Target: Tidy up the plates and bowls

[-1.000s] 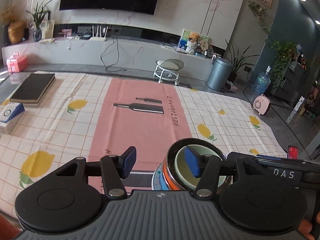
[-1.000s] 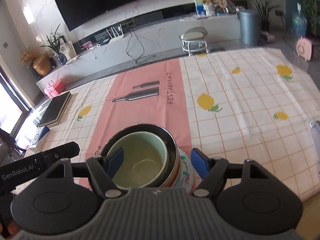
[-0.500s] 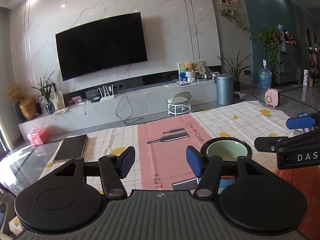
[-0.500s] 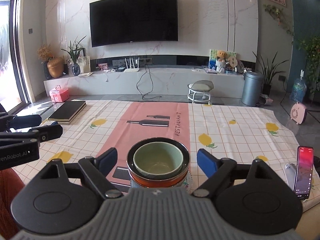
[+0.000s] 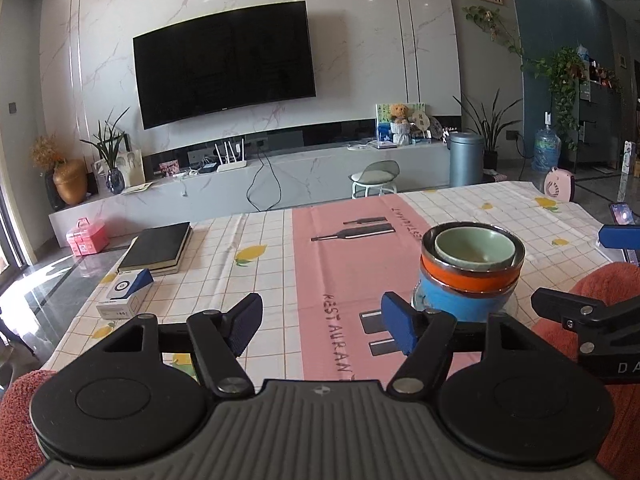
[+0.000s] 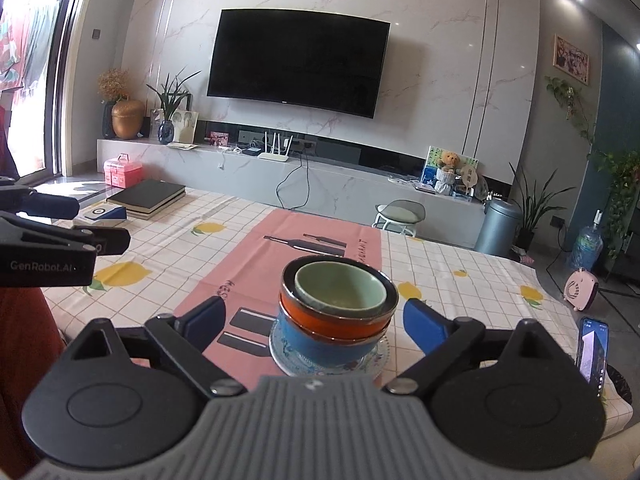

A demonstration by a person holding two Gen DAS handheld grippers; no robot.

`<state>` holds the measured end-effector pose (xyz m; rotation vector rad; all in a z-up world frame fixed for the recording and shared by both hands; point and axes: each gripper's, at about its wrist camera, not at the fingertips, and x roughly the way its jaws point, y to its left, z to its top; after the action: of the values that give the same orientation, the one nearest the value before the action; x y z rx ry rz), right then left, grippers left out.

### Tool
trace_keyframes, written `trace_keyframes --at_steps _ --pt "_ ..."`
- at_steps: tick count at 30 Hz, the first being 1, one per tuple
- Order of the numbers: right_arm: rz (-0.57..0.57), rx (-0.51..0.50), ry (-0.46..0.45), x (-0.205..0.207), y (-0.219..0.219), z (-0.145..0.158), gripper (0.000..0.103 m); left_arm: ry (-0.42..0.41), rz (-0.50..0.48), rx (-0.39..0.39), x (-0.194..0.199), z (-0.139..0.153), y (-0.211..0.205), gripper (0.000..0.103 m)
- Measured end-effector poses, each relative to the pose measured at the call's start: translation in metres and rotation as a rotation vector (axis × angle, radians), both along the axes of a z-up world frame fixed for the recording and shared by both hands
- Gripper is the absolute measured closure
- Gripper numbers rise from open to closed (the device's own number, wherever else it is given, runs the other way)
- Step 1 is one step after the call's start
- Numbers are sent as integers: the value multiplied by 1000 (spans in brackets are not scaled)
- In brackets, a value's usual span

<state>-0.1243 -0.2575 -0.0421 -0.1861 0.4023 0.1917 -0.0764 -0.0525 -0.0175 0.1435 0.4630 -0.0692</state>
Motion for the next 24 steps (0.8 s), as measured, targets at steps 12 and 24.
trace_keyframes --at_steps 12,24 --pt "15 16 10 17 -10 -27 9 72 -35 49 10 -22 -8 22" --pt "-12 75 79 28 -18 -39 9 127 -40 40 11 -26 -10 21"
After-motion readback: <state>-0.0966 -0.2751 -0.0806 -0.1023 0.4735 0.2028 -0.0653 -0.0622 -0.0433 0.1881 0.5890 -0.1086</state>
